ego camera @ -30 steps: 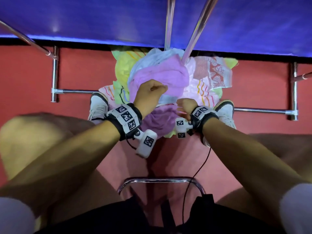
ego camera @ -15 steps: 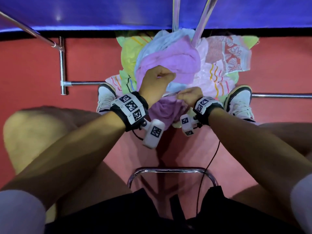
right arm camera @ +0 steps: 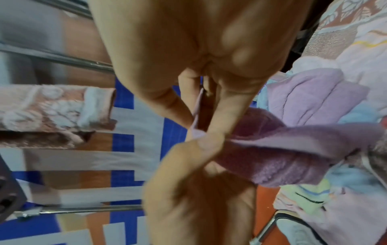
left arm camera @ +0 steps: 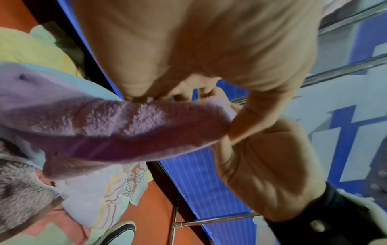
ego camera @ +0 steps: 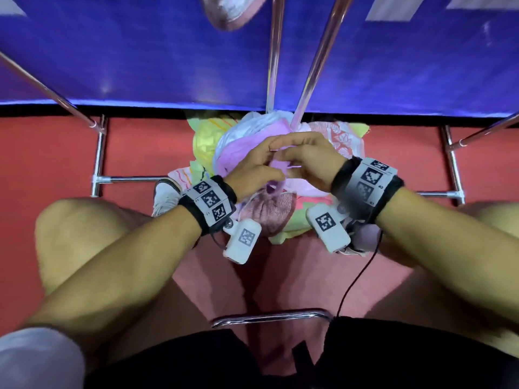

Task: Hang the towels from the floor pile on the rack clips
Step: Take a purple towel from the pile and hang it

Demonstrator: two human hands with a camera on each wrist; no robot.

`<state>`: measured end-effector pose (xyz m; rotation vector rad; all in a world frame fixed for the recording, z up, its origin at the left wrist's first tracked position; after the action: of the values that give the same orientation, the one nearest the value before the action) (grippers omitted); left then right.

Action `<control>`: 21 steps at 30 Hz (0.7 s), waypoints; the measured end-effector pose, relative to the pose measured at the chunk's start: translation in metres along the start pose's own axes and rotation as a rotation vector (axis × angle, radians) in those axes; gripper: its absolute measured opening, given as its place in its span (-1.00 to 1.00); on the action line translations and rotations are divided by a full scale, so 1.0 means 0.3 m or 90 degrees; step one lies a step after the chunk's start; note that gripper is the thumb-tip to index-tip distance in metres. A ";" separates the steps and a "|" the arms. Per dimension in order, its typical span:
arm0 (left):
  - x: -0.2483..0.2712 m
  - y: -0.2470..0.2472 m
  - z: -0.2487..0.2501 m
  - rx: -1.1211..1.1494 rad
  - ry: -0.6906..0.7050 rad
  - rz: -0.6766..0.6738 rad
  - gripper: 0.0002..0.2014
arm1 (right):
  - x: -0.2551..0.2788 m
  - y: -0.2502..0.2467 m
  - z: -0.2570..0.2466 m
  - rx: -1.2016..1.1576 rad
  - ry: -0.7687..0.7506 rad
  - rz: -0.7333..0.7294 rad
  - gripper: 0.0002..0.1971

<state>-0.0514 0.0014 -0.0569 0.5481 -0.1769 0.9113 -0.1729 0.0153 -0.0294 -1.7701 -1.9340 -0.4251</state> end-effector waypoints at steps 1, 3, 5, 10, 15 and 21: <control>0.023 0.013 0.002 -0.021 0.014 -0.010 -0.32 | 0.033 0.004 -0.009 -0.028 -0.001 -0.004 -0.68; 0.065 0.013 -0.006 -0.117 0.033 0.038 -0.28 | 0.089 0.021 -0.020 -0.036 -0.006 -0.017 -0.59; 0.106 -0.003 -0.009 -0.214 0.084 0.133 -0.28 | 0.123 0.047 -0.026 0.074 -0.036 0.001 -0.58; 0.196 0.034 0.054 -0.274 0.124 0.197 -0.69 | 0.238 0.094 -0.097 0.445 -0.208 0.096 -0.66; 0.311 0.125 0.145 -0.126 0.150 0.132 -0.69 | 0.400 0.054 -0.174 0.477 -0.369 0.200 -0.86; 0.359 0.150 0.108 -0.110 0.187 0.147 -0.76 | 0.434 0.056 -0.040 0.369 -0.399 0.276 -0.66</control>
<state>-0.0185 0.0818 0.0274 0.2313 -0.0529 1.1772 -0.1607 0.1203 0.0495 -1.9476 -1.6882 0.8456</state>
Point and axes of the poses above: each hand's wrist, its own x-axis away from the middle knuckle, its own y-axis out of the palm, z = x × y, the point moved 4 cm from there along -x, towards the middle knuckle, and after that the axes turned 13 degrees about x, right-handed, at the moved point
